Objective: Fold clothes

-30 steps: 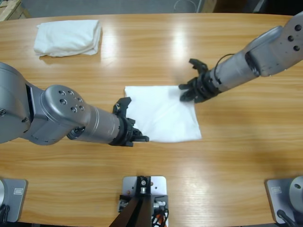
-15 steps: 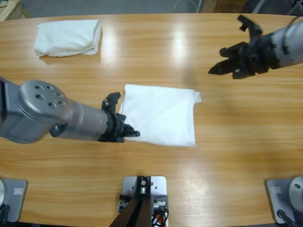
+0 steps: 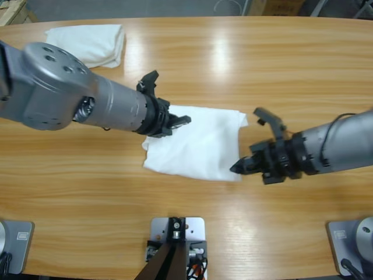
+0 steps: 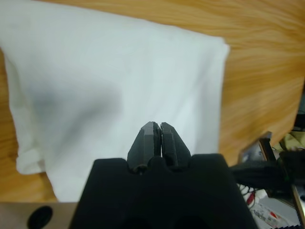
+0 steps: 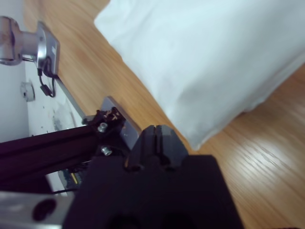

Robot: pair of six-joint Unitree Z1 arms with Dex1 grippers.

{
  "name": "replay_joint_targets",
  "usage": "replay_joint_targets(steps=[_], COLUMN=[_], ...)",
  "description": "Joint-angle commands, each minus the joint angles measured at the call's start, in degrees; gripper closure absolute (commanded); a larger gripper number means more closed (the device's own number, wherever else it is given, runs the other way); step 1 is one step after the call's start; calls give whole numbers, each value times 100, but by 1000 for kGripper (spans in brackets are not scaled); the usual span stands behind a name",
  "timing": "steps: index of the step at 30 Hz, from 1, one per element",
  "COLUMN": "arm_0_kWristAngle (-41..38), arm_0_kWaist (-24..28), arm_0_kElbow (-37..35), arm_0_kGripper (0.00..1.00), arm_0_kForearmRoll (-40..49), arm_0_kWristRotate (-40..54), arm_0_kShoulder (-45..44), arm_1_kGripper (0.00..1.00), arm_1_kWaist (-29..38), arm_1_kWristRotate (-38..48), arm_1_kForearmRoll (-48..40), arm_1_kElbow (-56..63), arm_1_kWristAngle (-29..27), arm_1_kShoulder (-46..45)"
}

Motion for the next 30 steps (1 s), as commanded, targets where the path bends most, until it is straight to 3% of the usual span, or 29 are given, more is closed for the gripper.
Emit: replay_joint_targets(steps=[1, 8, 11, 17, 18, 19, 20, 21, 22, 23, 26, 30], arm_0_kWristAngle=[-49, -112, -112, -103, -107, -112, -105, -47, 139, 310, 491, 484], arm_0_kWaist=[347, 623, 893, 1384, 1384, 1384, 1365, 1358, 1347, 1340, 1393, 1389], arm_0_kElbow=[-40, -10, 40, 725, 843, 911, 957, 1001, 1047, 1064, 971, 774], arm_0_kGripper=[1000, 1000, 1000, 1000, 1000, 1000, 922, 579, 255, 94, 11, 9], arm_0_kForearmRoll=[22, -36, -37, 204, 348, 748, 1256, 1677, 2176, 2601, 3811, 4842], arm_0_kWristRotate=[-73, -20, 40, 657, 856, 1014, 1126, 1200, 1269, 1284, 1309, 1364], arm_0_kShoulder=[837, 973, 454, -1446, -1650, -1878, -2133, -2371, -2677, -2894, -3058, -2824], arm_1_kGripper=[1000, 1000, 1000, 1000, 978, 624, 230, 68, 4, 0, 0, 0], arm_1_kWaist=[122, 122, 122, 122, 122, 124, 145, 187, 247, 282, 399, 816], arm_1_kWristRotate=[87, 192, 192, 127, 143, 175, 226, 305, 437, 574, 1247, 2221], arm_1_kForearmRoll=[-913, -903, -713, 1353, 1723, 2117, 2671, 3100, 3560, 3852, 4404, 4979], arm_1_kElbow=[484, 660, 633, -173, -462, -748, -1144, -1474, -1871, -2170, -3005, -4150], arm_1_kWristAngle=[101, -113, -153, -770, -943, -1141, -1505, -1848, -2236, -2483, -2878, -3147], arm_1_kShoulder=[1494, 1294, 897, -824, -1046, -1148, -1211, -1206, -1135, -1037, -415, 784])
